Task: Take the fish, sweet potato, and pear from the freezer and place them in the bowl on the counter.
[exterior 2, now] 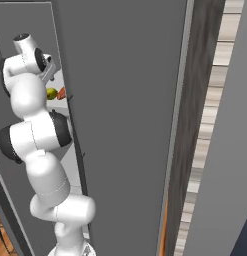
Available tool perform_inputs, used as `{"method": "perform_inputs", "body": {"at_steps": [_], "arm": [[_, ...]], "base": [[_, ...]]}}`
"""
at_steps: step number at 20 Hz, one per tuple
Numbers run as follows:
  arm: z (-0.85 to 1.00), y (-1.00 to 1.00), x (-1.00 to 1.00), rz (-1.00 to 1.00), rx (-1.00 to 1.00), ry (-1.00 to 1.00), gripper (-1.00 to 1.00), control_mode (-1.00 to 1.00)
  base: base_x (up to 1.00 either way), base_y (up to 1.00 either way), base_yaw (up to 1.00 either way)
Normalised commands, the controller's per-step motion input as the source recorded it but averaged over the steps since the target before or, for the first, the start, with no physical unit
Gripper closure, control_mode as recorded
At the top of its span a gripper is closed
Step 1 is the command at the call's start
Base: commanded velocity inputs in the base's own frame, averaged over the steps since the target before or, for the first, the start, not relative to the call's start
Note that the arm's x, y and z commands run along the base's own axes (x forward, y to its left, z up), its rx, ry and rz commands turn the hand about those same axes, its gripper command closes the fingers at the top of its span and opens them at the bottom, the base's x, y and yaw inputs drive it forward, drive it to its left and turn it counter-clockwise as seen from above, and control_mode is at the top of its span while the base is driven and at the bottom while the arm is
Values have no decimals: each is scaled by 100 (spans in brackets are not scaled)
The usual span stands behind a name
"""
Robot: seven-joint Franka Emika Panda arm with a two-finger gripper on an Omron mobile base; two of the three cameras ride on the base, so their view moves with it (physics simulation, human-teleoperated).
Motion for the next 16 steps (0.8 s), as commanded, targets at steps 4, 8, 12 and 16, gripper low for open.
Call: {"method": "perform_inputs", "body": {"at_steps": [4,8,12,16], "arm": [[-11,-3,10,1,0,0,-100,-100],[-16,-6,4,2,0,0,-100,-100],[-23,1,4,0,0,0,-100,-100],[-17,0,0,0,0,0,-100,-100]], "base": [[0,0,0],[0,0,0],[0,0,0],[0,0,0]]}}
